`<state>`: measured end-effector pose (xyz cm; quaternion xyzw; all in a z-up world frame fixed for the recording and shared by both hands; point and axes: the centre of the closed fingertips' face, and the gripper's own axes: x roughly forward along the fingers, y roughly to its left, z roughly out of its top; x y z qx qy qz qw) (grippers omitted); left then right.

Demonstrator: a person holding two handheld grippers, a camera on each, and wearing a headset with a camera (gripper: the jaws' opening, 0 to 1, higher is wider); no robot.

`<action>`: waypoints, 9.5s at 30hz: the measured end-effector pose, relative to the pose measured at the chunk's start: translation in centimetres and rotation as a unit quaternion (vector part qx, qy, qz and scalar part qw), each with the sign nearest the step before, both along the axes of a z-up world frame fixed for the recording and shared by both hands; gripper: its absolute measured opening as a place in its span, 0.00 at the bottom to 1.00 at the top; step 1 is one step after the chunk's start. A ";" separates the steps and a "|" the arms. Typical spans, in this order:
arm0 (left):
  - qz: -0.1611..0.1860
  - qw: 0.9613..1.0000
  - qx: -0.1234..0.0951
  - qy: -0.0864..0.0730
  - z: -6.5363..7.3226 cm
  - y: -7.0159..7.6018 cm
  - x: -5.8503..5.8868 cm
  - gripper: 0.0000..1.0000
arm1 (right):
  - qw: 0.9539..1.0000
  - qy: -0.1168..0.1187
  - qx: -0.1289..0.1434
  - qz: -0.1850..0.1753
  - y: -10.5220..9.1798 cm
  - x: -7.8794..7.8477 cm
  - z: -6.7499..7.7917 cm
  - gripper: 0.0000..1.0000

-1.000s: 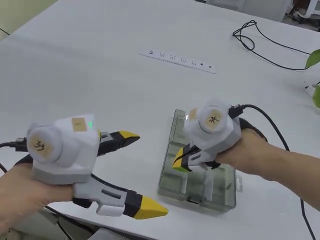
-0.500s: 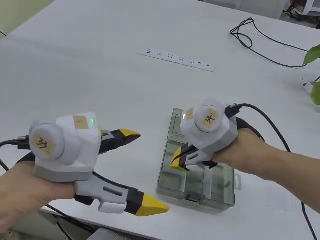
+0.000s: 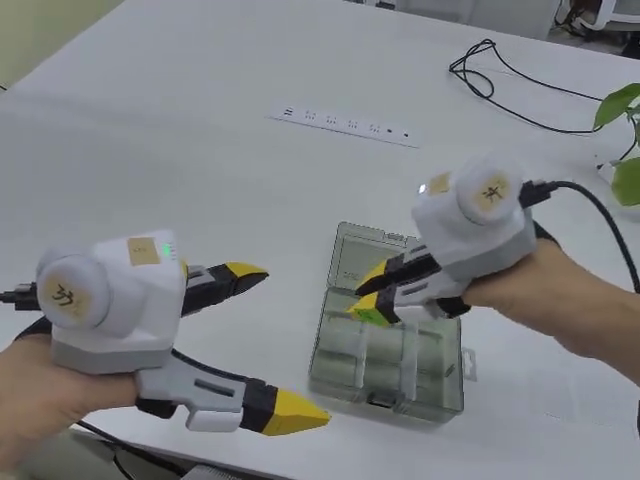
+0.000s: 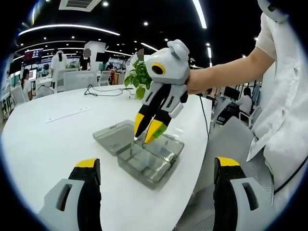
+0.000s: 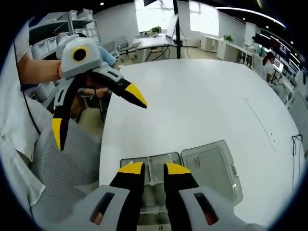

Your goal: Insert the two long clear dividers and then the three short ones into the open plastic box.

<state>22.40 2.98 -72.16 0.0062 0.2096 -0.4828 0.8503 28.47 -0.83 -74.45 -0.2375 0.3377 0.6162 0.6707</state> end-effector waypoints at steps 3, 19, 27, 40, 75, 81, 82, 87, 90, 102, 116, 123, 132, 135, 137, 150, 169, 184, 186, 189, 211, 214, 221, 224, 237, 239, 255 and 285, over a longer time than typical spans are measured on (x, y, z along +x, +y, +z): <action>0.001 1.000 0.000 -0.001 0.2 0.0 0.1 1.00 | 1.000 -0.003 0.008 -0.009 -1.7 0.2 1.2 0.21; -0.004 1.000 0.001 0.003 0.2 -0.5 0.3 1.00 | 0.998 -0.010 -0.045 -0.048 -13.2 -0.4 -0.1 0.39; -0.005 1.000 0.002 0.007 0.0 -0.6 0.3 1.00 | 0.994 -0.007 -0.107 -0.033 -18.3 -1.4 -2.9 0.51; -0.005 1.000 0.003 0.009 -0.1 -0.5 0.5 0.99 | 0.981 -0.013 -0.194 0.011 -22.8 -1.4 -7.6 0.50; -0.004 1.000 0.000 0.009 0.1 -0.4 0.5 0.98 | 0.965 -0.043 -0.253 0.053 -24.2 -1.6 -10.0 0.33; -0.001 1.000 -0.001 0.007 0.4 -0.4 0.6 0.97 | 0.973 -0.068 -0.220 0.023 -22.5 -1.3 -7.3 0.33; 0.000 1.000 -0.003 0.009 0.4 -0.5 0.6 0.96 | 0.975 -0.073 -0.209 0.018 -21.9 -1.2 -6.6 0.33; -0.001 1.000 -0.009 0.003 1.0 -0.9 0.9 0.97 | 0.980 -0.100 -0.174 0.006 -20.1 -0.7 -3.8 0.33; -0.001 1.000 -0.011 0.003 1.3 -1.2 1.1 0.96 | 0.982 -0.110 -0.155 0.004 -18.6 -0.9 -2.0 0.33; 0.021 0.996 -0.074 0.047 4.0 -4.1 2.6 0.84 | 0.981 -0.156 -0.117 0.021 -13.8 -2.1 2.6 0.33; 0.013 0.978 -0.134 0.161 4.8 -8.6 1.9 0.64 | 0.976 -0.187 -0.107 0.037 -10.1 -3.7 5.4 0.33; 0.017 0.961 -0.179 0.208 5.3 -10.4 1.7 0.46 | 0.976 -0.191 -0.098 0.042 -8.7 -4.6 6.3 0.33; 0.021 0.947 -0.210 0.243 5.4 -11.6 1.5 0.24 | 0.975 -0.199 -0.092 0.045 -7.5 -5.1 7.2 0.33; 0.015 0.946 -0.212 0.246 5.4 -11.7 1.2 0.17 | 0.973 -0.203 -0.094 0.047 -7.4 -5.2 7.4 0.33; 0.010 0.946 -0.209 0.246 5.4 -11.9 1.0 0.13 | 0.973 -0.205 -0.096 0.049 -7.4 -5.2 7.4 0.33; 0.002 0.943 -0.212 0.255 5.3 -12.1 0.6 0.00 | 0.968 -0.217 -0.110 0.059 -7.4 -5.3 7.5 0.33; 0.037 0.932 -0.240 0.271 5.1 -11.8 0.8 0.00 | 0.958 -0.249 -0.123 0.068 -7.2 -5.1 7.9 0.34; -0.128 0.982 -0.125 0.054 5.9 -11.8 -2.0 0.00 | 0.997 -0.041 0.018 0.063 -7.5 -6.8 12.1 0.25; -0.150 0.981 -0.119 0.037 6.0 -11.9 -2.7 0.00 | 0.997 -0.013 0.021 0.079 -7.6 -7.3 12.2 0.23; -0.171 0.979 -0.114 0.020 6.3 -12.0 -3.3 0.00 | 0.994 0.018 0.015 0.106 -7.6 -8.2 11.9 0.18; -0.183 0.974 -0.130 -0.006 7.6 -11.9 -3.8 0.00 | 0.985 0.066 0.005 0.159 -6.7 -10.0 10.7 0.03; -0.182 0.975 -0.129 -0.007 7.5 -11.8 -3.8 0.00 | 0.985 0.067 0.005 0.160 -6.7 -10.1 10.7 0.03; -0.182 0.975 -0.126 -0.013 7.5 -11.7 -3.9 0.00 | 0.985 0.066 0.005 0.160 -6.5 -10.2 10.6 0.03; -0.182 0.975 -0.125 -0.011 7.4 -11.7 -3.9 0.00 | 0.985 0.066 0.005 0.160 -6.4 -10.4 10.6 0.03; -0.170 0.978 -0.118 -0.016 7.1 -11.3 -3.7 0.01 | 0.985 0.058 0.001 0.160 -6.2 -10.4 10.4 0.03; -0.167 0.979 -0.115 -0.016 7.0 -11.2 -3.6 0.01 | 0.986 0.056 0.000 0.160 -6.2 -10.3 10.4 0.03; -0.113 0.988 -0.101 -0.014 6.1 -8.2 -2.1 0.17 | 0.991 0.034 0.005 0.130 -6.4 -8.5 10.9 0.03; -0.033 0.999 -0.043 0.008 1.5 -2.6 -0.5 0.74 | 0.997 -0.013 -0.031 0.073 -5.3 -2.0 4.0 0.03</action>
